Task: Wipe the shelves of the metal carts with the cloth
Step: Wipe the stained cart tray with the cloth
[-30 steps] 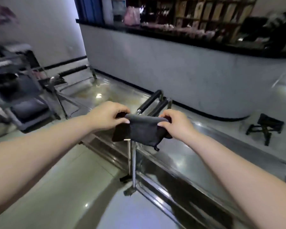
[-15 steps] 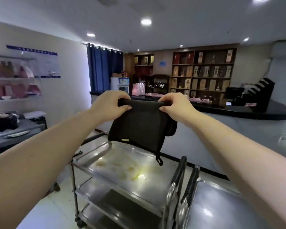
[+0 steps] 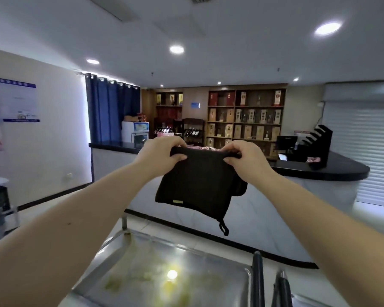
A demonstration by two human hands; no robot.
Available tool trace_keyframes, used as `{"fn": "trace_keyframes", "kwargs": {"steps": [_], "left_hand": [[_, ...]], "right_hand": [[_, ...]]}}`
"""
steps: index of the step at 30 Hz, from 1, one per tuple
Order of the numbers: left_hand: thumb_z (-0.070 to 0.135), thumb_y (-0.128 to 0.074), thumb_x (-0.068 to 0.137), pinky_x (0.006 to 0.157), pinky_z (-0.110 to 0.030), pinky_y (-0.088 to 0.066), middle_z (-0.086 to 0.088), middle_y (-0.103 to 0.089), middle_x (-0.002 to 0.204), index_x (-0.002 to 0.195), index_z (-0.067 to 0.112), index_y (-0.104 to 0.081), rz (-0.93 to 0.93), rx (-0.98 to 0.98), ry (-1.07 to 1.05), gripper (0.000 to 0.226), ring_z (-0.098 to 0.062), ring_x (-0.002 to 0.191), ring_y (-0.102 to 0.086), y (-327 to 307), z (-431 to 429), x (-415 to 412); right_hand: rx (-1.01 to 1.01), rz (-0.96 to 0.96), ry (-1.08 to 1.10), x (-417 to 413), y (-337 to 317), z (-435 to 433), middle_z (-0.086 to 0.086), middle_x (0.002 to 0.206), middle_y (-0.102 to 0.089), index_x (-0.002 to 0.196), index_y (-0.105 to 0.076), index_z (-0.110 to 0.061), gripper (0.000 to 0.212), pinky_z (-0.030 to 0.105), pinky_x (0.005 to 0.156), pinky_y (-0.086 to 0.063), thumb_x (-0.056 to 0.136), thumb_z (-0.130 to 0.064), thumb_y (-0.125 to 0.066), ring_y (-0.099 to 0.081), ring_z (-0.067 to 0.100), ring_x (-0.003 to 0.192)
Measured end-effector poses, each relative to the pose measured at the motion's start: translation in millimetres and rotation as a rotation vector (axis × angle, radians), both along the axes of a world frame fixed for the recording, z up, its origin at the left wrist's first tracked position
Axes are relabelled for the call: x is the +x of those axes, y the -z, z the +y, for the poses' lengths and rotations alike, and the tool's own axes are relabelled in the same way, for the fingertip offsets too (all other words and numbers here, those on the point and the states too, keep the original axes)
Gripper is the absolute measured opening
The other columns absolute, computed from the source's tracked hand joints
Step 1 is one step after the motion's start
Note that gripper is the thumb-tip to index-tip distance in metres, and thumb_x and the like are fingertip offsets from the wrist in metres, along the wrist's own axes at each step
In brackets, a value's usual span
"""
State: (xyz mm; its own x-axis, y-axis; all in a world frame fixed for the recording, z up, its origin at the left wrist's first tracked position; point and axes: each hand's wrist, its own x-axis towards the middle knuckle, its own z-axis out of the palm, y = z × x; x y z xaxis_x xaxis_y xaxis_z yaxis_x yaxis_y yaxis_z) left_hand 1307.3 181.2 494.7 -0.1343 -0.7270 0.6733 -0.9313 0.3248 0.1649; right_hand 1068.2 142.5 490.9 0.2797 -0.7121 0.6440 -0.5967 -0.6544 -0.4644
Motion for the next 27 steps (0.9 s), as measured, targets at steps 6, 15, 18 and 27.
{"fn": "trace_keyframes", "kwargs": {"steps": [6,15,18,27], "left_hand": [[0.037,-0.067,0.089,0.091,-0.033,-0.043,0.013,-0.062,0.1,0.111,0.033,-0.064,-0.063,0.058,-0.044,0.023,-0.006,0.091,-0.054,13,-84,28],[0.035,-0.065,0.09,0.093,-0.036,-0.044,0.012,-0.058,0.091,0.104,0.028,-0.062,-0.155,0.242,0.06,0.015,-0.013,0.091,-0.058,100,-236,78],[0.035,-0.065,0.091,0.089,-0.033,-0.042,0.011,-0.059,0.094,0.103,0.028,-0.062,-0.166,0.342,0.173,0.014,-0.013,0.091,-0.057,150,-294,88],[0.033,-0.077,0.08,0.072,-0.027,-0.044,0.012,-0.061,0.089,0.095,0.029,-0.065,-0.077,0.763,0.475,0.02,-0.014,0.086,-0.059,297,-404,68]], "right_hand": [[-0.019,0.043,-0.012,28,20,-83,-0.009,0.105,-0.06,0.106,-0.066,-0.024,0.02,0.027,0.09,-0.037,0.092,-0.01,-0.062,-0.051,0.009,0.104],[0.137,0.118,0.164,80,115,-215,-0.002,0.104,-0.065,0.105,-0.067,-0.021,0.02,0.033,0.086,-0.046,0.094,-0.008,-0.059,-0.058,0.016,0.099],[0.227,0.127,0.271,89,165,-246,0.002,0.105,-0.066,0.104,-0.068,-0.019,0.02,0.04,0.088,-0.049,0.092,-0.006,-0.058,-0.059,0.022,0.1],[0.55,0.053,0.625,86,310,-286,0.007,0.105,-0.068,0.097,-0.069,-0.018,0.021,0.043,0.091,-0.047,0.086,-0.003,-0.063,-0.059,0.029,0.103]]}}
